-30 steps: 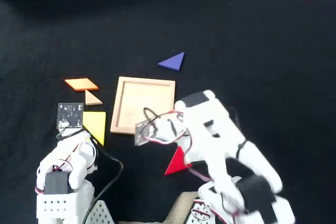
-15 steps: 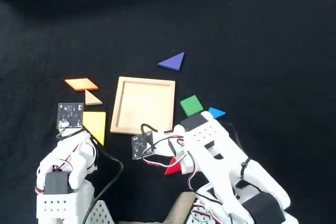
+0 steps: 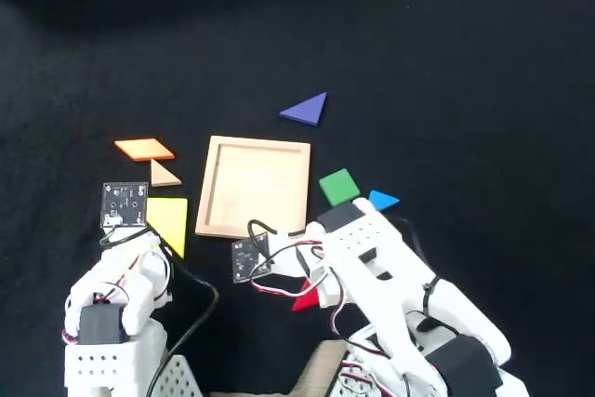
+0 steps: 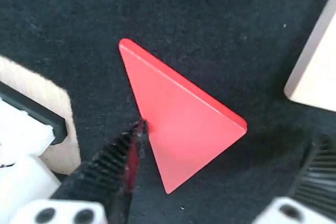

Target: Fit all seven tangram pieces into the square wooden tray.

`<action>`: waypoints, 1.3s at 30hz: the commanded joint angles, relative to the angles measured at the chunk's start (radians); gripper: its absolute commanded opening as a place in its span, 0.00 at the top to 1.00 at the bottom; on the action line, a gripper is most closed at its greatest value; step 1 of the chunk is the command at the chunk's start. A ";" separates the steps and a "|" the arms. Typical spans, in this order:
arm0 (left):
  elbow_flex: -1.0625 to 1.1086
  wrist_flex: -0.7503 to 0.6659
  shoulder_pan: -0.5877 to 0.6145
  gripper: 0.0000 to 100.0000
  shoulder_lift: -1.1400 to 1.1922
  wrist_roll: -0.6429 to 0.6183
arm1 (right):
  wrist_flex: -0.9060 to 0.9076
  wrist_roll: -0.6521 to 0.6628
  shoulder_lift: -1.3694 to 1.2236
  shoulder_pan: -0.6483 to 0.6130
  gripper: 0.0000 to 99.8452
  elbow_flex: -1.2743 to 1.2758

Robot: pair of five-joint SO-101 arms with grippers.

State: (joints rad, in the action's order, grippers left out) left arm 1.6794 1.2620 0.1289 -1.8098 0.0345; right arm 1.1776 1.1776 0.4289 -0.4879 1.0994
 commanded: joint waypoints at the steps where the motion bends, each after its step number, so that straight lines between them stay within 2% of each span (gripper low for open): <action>1: 0.021 0.006 0.008 0.97 -0.003 -0.005 | -0.005 -0.006 0.004 -0.012 0.57 0.012; 6: 0.021 0.006 0.008 0.97 -0.003 -0.005 | 0.077 -0.006 0.005 -0.014 0.59 0.001; 15: 0.021 0.006 0.008 0.97 -0.003 -0.005 | 0.044 -0.008 0.001 -0.014 0.59 -0.045; 19: 0.021 0.006 0.008 0.97 -0.003 -0.005 | 0.069 -0.012 -0.002 -0.086 0.59 -0.022; 22: 0.021 0.006 0.008 0.97 -0.003 -0.005 | 0.032 -0.012 -0.002 -0.118 0.59 0.018; 32: 0.021 0.006 0.008 0.97 -0.003 -0.005 | -0.061 -0.014 -0.002 -0.115 0.59 0.085; 35: 0.021 0.006 0.008 0.97 -0.003 -0.005 | -0.064 -0.014 -0.002 -0.092 0.59 0.082; 39: 0.021 0.006 0.008 0.97 -0.003 -0.005 | -0.066 -0.008 -0.002 0.005 0.59 0.061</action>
State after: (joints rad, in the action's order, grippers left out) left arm 1.6794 1.2620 0.1289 -1.8098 0.0345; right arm 1.1285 1.1776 0.4289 -0.5524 1.1807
